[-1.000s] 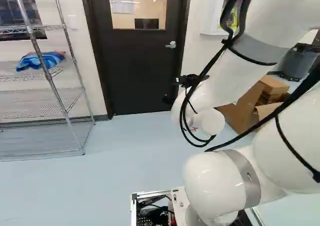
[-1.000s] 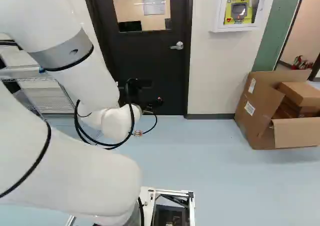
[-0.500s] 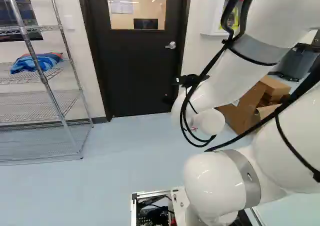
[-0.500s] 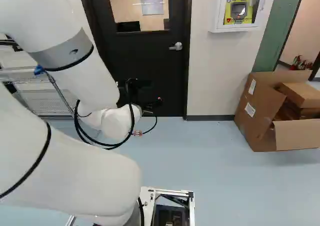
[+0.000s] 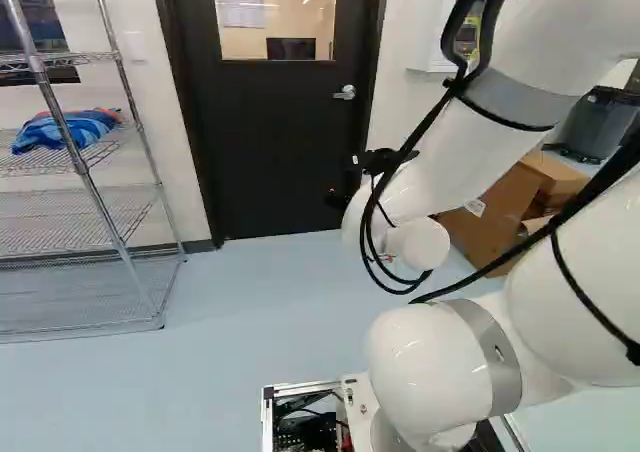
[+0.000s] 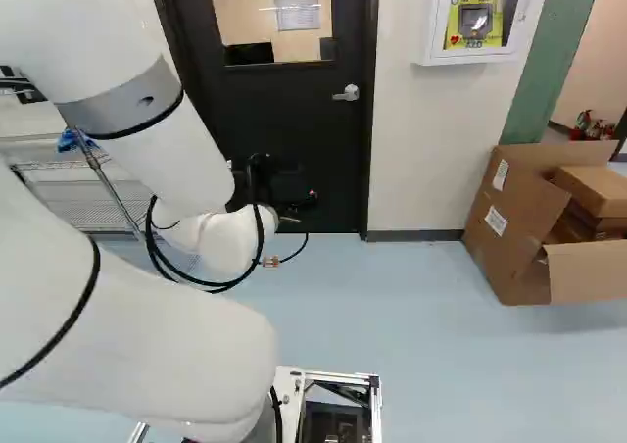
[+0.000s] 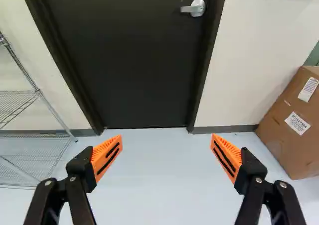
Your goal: Open the door and move inside
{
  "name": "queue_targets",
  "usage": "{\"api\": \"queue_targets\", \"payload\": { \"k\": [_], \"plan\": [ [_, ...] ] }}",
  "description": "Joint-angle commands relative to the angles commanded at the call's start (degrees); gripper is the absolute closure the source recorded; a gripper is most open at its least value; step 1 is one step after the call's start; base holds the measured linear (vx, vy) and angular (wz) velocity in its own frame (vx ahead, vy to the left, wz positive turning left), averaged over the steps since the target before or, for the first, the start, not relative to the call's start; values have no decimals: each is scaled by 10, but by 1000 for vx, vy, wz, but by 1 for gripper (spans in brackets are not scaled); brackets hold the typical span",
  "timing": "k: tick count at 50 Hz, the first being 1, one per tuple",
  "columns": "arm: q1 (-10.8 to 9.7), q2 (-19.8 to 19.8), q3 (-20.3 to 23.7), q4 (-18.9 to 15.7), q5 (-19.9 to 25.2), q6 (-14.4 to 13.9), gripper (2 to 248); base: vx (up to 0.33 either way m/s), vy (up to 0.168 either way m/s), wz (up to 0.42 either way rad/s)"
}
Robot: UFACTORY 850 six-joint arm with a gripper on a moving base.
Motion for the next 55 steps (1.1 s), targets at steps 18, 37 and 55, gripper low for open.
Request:
{"api": "queue_targets", "payload": {
  "k": [18, 37, 55],
  "plan": [
    [0, 0, 0, 0, 0, 0, 3, 119, 36, -1],
    [0, 0, 0, 0, 0, 0, 3, 133, 5, -1],
    [0, 0, 0, 0, 0, 0, 3, 139, 5, 4]
  ]
}}
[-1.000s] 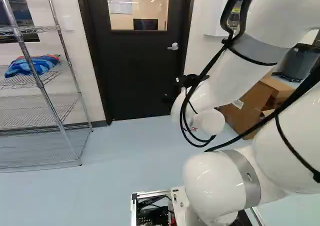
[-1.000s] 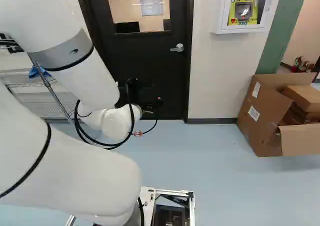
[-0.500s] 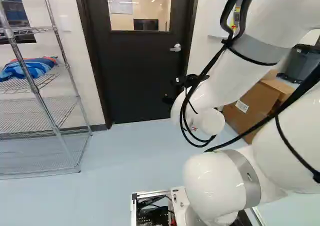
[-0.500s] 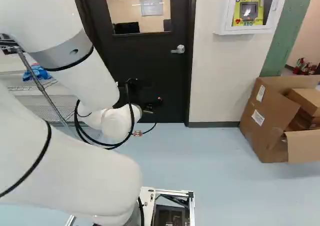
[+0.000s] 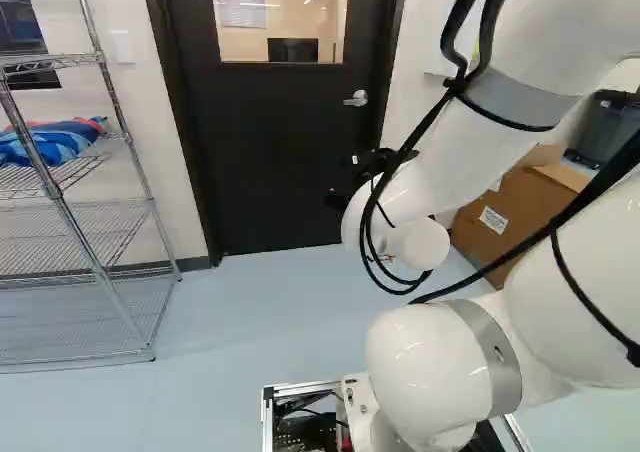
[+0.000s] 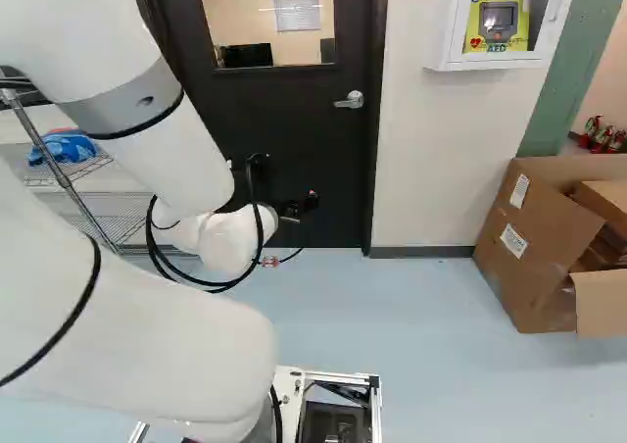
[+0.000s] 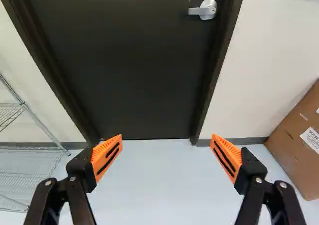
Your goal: Open the door and move inside
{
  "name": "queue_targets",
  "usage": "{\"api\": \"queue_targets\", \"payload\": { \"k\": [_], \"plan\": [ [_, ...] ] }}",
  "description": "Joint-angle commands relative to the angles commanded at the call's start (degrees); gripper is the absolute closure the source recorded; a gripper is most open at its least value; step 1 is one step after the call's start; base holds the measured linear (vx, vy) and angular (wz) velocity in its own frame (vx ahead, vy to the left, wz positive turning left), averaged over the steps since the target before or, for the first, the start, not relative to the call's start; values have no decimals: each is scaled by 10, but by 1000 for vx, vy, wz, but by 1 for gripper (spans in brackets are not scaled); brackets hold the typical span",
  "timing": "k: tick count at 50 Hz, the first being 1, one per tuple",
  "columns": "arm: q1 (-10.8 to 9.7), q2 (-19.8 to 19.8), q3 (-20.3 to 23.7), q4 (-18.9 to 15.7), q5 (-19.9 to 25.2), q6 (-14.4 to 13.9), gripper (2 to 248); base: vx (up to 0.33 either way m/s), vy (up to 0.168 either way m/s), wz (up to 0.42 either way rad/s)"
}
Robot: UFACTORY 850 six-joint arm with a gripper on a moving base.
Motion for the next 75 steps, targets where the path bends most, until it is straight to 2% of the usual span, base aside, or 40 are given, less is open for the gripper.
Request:
{"api": "queue_targets", "payload": {
  "k": [75],
  "plan": [
    [0, 0, 0, 0, 0, 0, 3, 122, 3, 6]
  ]
}}
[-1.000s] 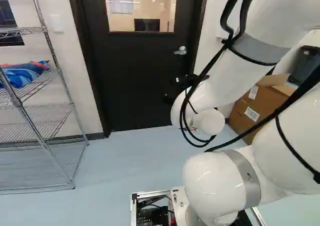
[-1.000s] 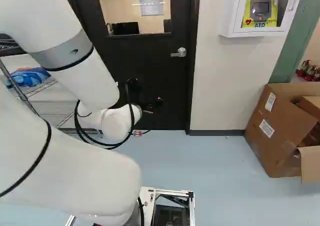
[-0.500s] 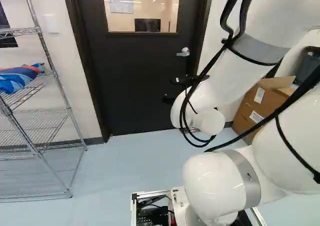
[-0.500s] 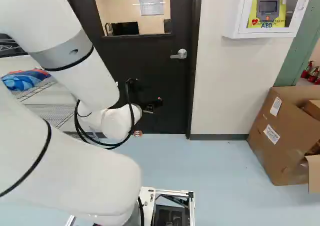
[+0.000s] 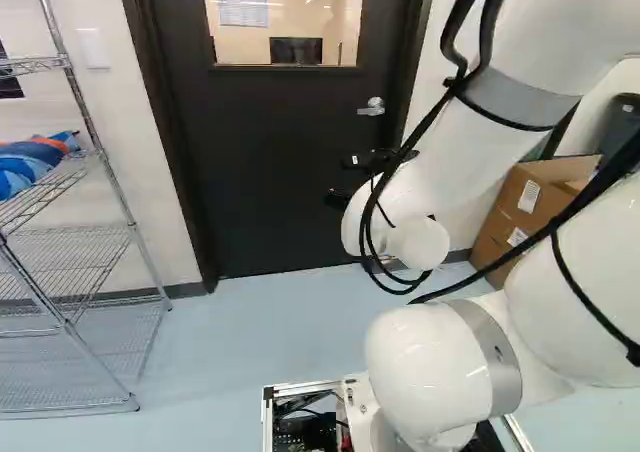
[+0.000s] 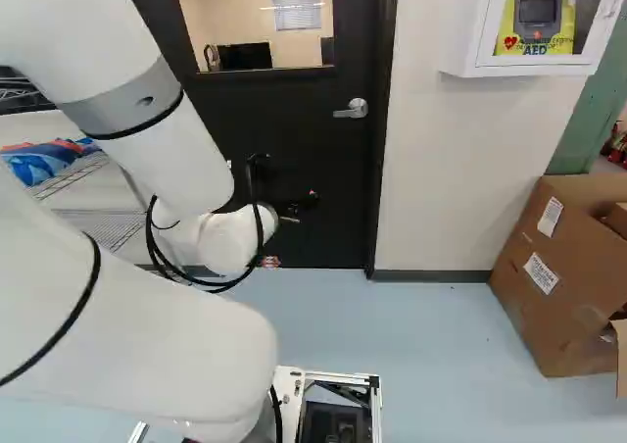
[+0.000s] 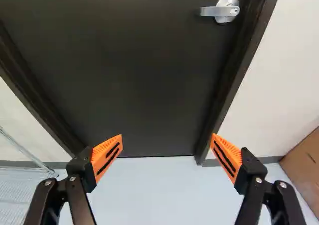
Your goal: Open the door and move inside
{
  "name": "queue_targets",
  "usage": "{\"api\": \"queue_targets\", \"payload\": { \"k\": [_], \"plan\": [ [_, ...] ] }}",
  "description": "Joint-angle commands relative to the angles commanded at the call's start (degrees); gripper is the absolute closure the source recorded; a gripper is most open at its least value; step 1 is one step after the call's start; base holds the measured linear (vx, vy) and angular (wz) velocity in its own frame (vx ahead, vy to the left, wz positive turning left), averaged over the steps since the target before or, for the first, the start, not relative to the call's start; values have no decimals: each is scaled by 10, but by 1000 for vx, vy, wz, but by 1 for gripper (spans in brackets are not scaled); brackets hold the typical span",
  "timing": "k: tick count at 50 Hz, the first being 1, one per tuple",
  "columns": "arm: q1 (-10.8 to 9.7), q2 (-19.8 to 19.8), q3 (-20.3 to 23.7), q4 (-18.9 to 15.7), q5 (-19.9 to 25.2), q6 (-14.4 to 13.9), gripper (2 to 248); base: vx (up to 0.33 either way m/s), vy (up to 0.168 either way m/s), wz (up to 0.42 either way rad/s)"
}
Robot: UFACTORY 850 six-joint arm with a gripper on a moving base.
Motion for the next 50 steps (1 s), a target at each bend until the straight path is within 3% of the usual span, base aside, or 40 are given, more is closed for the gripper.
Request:
{"api": "queue_targets", "payload": {
  "k": [50],
  "plan": [
    [0, 0, 0, 0, 0, 0, 3, 107, 2, -2]
  ]
}}
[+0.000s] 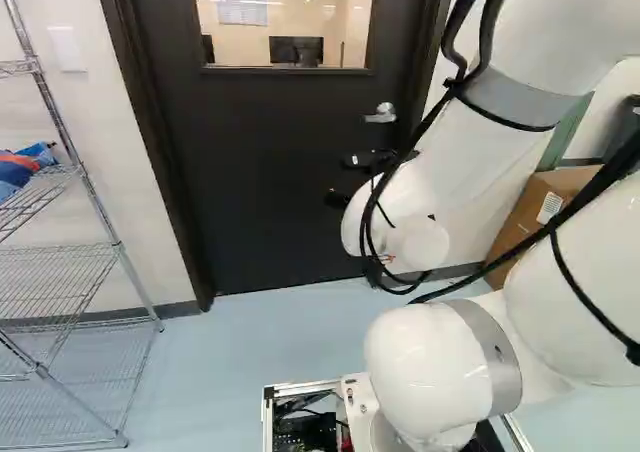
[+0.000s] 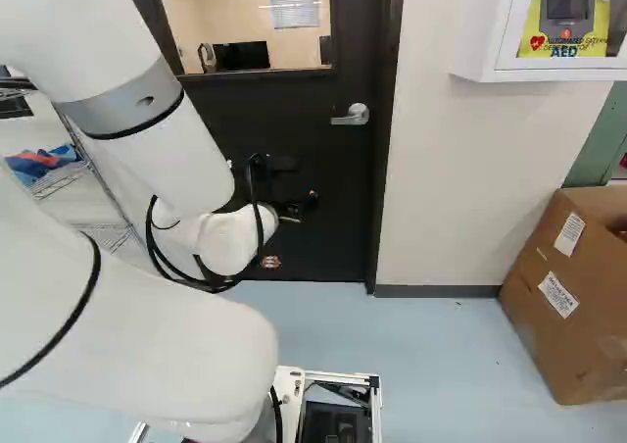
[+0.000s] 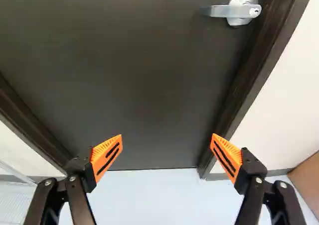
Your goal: Open the door and move inside
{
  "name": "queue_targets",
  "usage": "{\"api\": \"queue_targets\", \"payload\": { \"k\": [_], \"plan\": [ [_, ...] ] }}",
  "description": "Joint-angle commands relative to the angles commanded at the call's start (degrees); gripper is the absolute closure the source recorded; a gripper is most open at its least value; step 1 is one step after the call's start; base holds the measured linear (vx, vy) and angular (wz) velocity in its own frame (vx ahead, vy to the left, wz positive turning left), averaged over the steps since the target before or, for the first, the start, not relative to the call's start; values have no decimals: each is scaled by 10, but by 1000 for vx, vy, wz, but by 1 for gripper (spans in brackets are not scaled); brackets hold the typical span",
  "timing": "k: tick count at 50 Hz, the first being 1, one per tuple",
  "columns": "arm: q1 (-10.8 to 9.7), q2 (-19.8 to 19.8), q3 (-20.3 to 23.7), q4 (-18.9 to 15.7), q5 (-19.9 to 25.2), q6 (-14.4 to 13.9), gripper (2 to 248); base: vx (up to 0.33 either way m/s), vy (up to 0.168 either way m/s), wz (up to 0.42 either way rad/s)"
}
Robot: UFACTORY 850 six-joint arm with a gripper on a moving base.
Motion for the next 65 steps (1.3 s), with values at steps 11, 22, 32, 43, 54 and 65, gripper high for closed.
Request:
{"api": "queue_targets", "payload": {
  "k": [11, 22, 32, 43, 54, 65],
  "plan": [
    [0, 0, 0, 0, 0, 0, 3, 93, 1, -8],
    [0, 0, 0, 0, 0, 0, 3, 94, 1, -8],
    [0, 0, 0, 0, 0, 0, 3, 87, 1, -8],
    [0, 0, 0, 0, 0, 0, 3, 56, 1, -7],
    [0, 0, 0, 0, 0, 0, 3, 50, 1, -5],
    [0, 0, 0, 0, 0, 0, 3, 33, 0, -4]
  ]
}}
